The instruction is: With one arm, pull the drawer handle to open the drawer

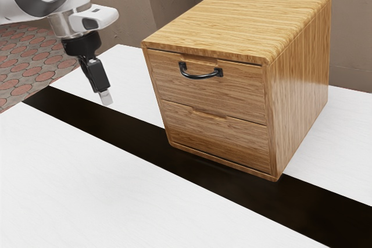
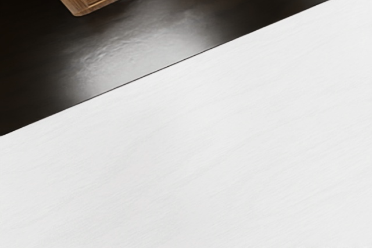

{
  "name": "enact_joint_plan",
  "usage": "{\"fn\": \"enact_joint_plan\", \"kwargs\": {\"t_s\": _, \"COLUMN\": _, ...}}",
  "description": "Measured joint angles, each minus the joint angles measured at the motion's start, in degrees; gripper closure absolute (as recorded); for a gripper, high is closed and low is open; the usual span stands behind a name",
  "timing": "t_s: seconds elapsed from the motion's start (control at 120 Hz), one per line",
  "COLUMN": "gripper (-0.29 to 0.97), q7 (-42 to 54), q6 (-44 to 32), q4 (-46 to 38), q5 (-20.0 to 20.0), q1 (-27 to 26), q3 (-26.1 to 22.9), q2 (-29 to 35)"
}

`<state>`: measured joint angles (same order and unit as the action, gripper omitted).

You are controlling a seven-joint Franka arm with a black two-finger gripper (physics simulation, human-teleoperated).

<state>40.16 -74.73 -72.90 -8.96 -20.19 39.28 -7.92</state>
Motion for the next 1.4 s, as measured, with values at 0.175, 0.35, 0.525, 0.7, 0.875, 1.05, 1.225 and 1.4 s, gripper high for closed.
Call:
{"fn": "enact_joint_plan", "kwargs": {"t_s": 0.175, "gripper": 0.00, "q7": 1.7, "q6": 0.0, "q4": 1.3, "q5": 0.1, "q1": -0.4, "q3": 0.0, "q2": 1.7}}
{"fn": "enact_joint_plan", "kwargs": {"t_s": 0.35, "gripper": 0.00, "q7": 8.9, "q6": -2.2, "q4": 10.5, "q5": -4.7, "q1": -1.8, "q3": -7.0, "q2": 10.6}}
{"fn": "enact_joint_plan", "kwargs": {"t_s": 0.525, "gripper": 0.00, "q7": 23.8, "q6": -5.2, "q4": 8.4, "q5": -0.9, "q1": -15.2, "q3": -8.8, "q2": 7.8}}
{"fn": "enact_joint_plan", "kwargs": {"t_s": 0.7, "gripper": 0.00, "q7": 36.5, "q6": -12.4, "q4": 3.6, "q5": 2.6, "q1": -29.5, "q3": -9.2, "q2": 7.1}}
{"fn": "enact_joint_plan", "kwargs": {"t_s": 0.875, "gripper": 0.00, "q7": 46.1, "q6": -22.2, "q4": 1.0, "q5": 6.1, "q1": -40.8, "q3": -9.0, "q2": 7.7}}
{"fn": "enact_joint_plan", "kwargs": {"t_s": 1.05, "gripper": 0.00, "q7": 53.3, "q6": -27.8, "q4": 1.0, "q5": 6.8, "q1": -50.6, "q3": -8.7, "q2": 7.6}}
{"fn": "enact_joint_plan", "kwargs": {"t_s": 1.225, "gripper": 0.00, "q7": 58.5, "q6": -31.1, "q4": 2.5, "q5": 6.9, "q1": -57.2, "q3": -8.8, "q2": 6.7}}
{"fn": "enact_joint_plan", "kwargs": {"t_s": 1.4, "gripper": 0.00, "q7": 62.5, "q6": -33.3, "q4": 1.9, "q5": 6.8, "q1": -44.6, "q3": -7.5, "q2": 5.4}}
